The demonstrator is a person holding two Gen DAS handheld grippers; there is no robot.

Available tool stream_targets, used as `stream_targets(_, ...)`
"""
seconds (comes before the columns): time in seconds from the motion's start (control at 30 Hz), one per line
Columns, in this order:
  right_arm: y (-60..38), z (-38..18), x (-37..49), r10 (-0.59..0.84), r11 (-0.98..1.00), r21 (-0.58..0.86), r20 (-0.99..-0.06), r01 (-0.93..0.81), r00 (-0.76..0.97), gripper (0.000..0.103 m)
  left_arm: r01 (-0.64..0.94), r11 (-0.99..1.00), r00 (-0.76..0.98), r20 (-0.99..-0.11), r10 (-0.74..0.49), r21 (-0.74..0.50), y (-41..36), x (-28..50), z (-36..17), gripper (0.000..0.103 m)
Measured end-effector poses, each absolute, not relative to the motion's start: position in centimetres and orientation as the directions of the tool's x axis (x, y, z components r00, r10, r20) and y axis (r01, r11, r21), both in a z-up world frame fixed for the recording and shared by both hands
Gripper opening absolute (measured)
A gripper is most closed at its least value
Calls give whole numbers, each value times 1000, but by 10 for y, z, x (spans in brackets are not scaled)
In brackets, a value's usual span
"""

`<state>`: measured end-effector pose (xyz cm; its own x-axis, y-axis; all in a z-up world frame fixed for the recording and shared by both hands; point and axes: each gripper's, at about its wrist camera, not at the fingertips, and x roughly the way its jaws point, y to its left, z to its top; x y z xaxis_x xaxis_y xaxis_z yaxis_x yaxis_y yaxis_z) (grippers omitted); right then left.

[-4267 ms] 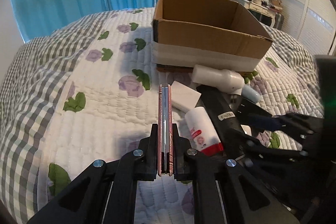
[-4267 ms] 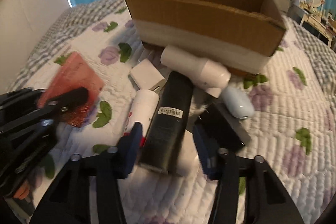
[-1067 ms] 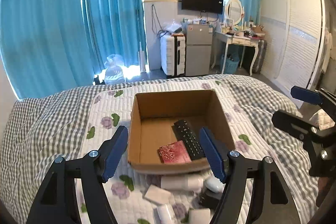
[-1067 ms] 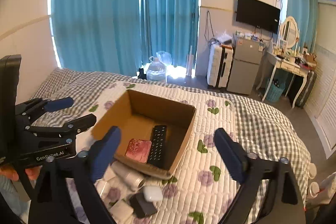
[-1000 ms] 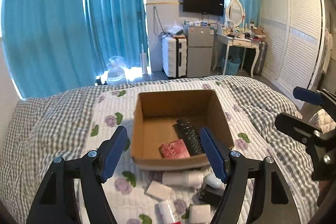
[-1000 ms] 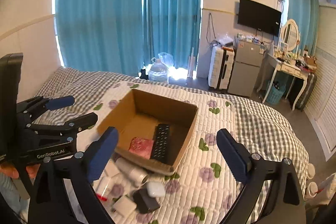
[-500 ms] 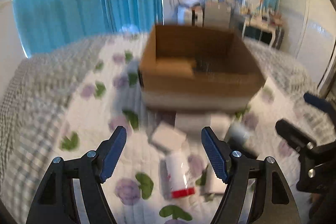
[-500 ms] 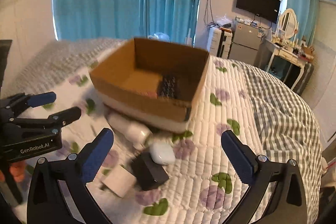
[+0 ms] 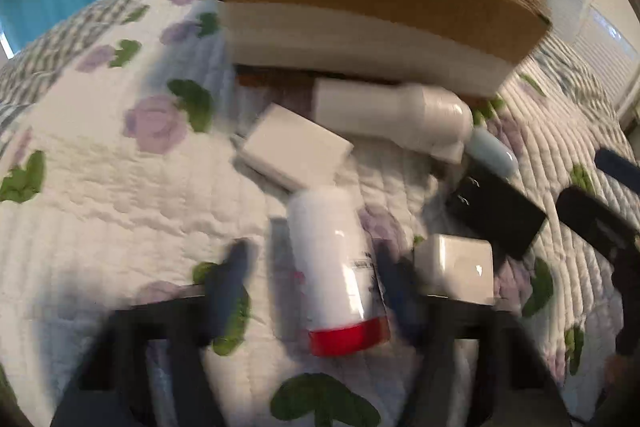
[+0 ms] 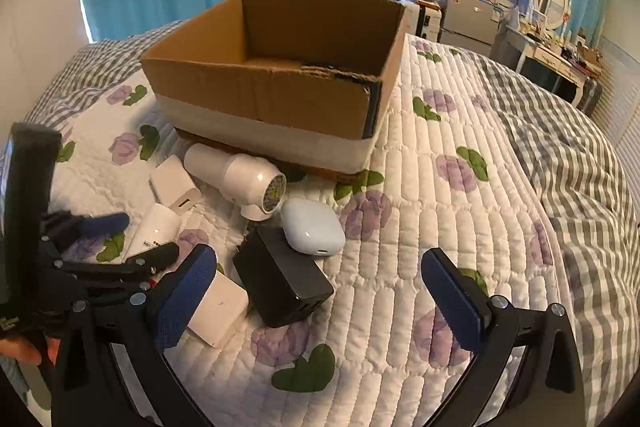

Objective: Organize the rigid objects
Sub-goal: 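Grasp the white-and-red tube with the left gripper while the right grasps a white charger, then lower tube and charger into the box and open both grippers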

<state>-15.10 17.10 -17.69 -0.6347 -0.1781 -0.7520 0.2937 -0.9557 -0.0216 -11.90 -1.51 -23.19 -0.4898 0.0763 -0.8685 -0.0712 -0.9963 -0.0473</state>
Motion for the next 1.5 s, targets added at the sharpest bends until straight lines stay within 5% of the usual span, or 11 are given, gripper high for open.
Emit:
stream_targets(0.5, 141, -186, -115, -244, -949, 73, -784, 306, -571, 100, -67, -997, -612, -790, 7, 43, -41, -81, -174, 37)
stream_targets(1.1, 105, -244, -144, -199, -973, 120, -865, 195, -461, 58, -2, -1000, -557, -831, 2, -1, -67, -87, -196, 37)
stream_targets(1.5, 124, -151, -110, -287, -949, 127, -720, 288, -631, 52, -20, -1000, -601, -799, 19, -9, -53, -77, -150, 37)
